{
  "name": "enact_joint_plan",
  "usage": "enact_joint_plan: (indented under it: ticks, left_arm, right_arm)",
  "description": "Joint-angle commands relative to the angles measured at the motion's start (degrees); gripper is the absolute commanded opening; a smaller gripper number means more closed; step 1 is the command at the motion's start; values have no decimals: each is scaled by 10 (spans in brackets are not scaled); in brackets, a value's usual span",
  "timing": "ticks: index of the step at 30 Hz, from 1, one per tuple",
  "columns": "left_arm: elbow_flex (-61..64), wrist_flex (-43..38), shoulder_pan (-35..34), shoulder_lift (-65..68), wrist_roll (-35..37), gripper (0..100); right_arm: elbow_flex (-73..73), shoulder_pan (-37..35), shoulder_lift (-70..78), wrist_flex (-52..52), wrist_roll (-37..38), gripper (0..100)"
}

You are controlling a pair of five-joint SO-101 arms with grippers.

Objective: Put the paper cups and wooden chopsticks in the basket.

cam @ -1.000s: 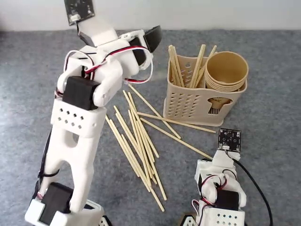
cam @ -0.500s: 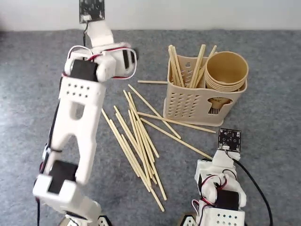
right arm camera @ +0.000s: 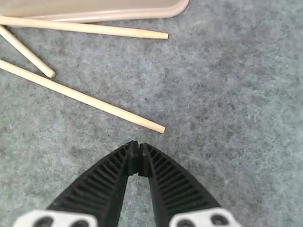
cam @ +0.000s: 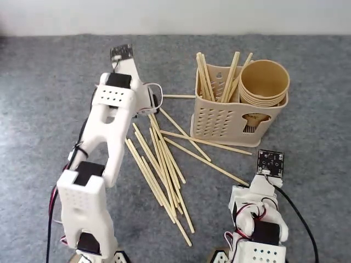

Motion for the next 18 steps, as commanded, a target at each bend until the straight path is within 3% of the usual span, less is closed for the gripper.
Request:
enact_joint_plan:
  ticks: [1,18]
  left_arm:
    - [-8,-29,4,23,14,203]
    - [-145,-29,14,167,54,199]
  right_arm:
    - [-1,7,-1,-12,0,11]
    - [-1,6,-1,-12,0,11]
